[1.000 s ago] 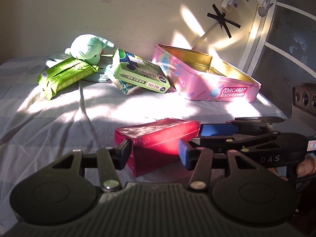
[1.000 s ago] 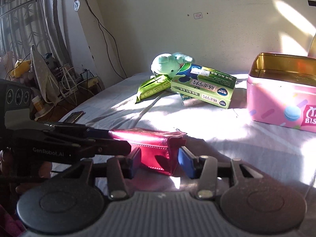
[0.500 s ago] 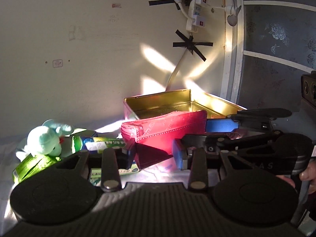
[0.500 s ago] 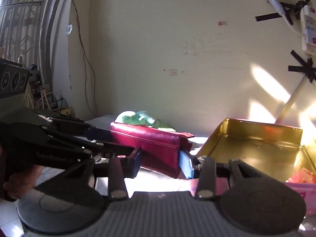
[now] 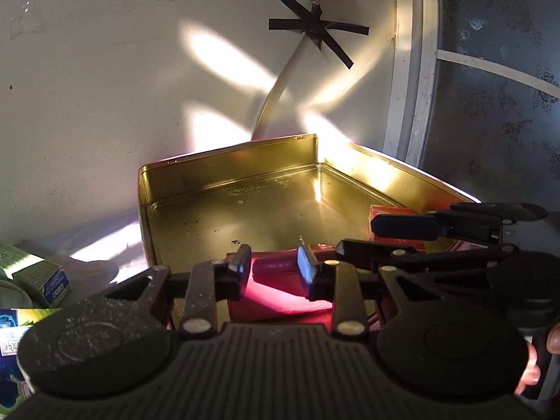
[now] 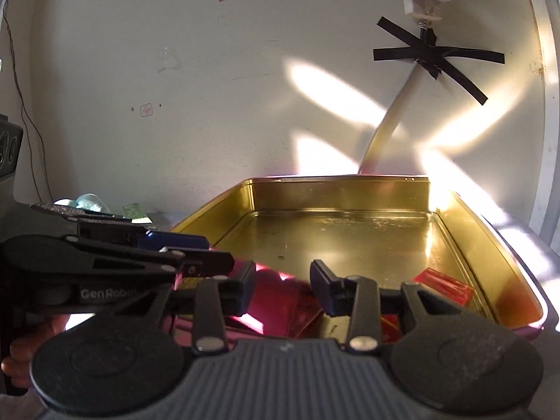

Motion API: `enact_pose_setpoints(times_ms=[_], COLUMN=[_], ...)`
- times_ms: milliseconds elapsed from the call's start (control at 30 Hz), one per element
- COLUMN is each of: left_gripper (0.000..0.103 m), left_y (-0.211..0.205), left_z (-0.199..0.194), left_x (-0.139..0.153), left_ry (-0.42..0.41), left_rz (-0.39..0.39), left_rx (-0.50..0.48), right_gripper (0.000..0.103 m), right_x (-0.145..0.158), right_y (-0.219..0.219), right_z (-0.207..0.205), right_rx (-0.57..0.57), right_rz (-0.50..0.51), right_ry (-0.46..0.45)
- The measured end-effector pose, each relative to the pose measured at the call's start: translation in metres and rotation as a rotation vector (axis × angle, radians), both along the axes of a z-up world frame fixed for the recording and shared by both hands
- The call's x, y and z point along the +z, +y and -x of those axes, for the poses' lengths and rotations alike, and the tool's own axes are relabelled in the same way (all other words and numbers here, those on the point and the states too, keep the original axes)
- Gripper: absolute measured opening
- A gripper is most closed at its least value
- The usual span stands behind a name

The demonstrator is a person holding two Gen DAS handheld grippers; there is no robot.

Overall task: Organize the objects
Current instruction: 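Lower the pink pouch into the tin and open the left gripper, then grasp the mint plush toy with the right gripper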

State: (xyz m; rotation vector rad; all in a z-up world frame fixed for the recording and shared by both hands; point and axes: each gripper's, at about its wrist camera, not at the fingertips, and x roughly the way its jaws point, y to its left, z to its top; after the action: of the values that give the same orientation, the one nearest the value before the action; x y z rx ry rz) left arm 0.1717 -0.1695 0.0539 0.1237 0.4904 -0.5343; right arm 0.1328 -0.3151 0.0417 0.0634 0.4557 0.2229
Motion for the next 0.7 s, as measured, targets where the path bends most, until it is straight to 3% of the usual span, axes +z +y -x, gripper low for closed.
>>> enact_pose_setpoints(times_ms=[33,67,267,367,700], left_gripper=[0.032,0.032,0.038,0.040,0.043], left_y=[0.001,0.003,0.023,0.032,0.082], left_z=[-0.001,-0.001,0.022,0.040,0.079], left_x=[0.000,-0.001,0.015,0.022,0.014], left_ry=[0.014,0.032,0.045,0.026,0.042], left_rz=[0.009,0.015,0.019,-0.024,-0.098], left_rx=[0.009,0.022,0.120,0.153,0.258], right_gripper=[0.053,0.055,0.055,0.055,0.055], right_x=[-0.001,-0.001,0.009,0.015,0.026], right_y=[-0.002,-0.004,-0.021,-0.022,0.020], right_z=[0.000,0.001,0.012,0.017,0.074], right_rx=[-0.021,-0.045,-0.114,-0.129,-0.048], right_rz=[0.004,0.002,-0.103,-0.146,-0.160], right_ry=[-0.003,-0.010,-0.060,-0.054,-0.039])
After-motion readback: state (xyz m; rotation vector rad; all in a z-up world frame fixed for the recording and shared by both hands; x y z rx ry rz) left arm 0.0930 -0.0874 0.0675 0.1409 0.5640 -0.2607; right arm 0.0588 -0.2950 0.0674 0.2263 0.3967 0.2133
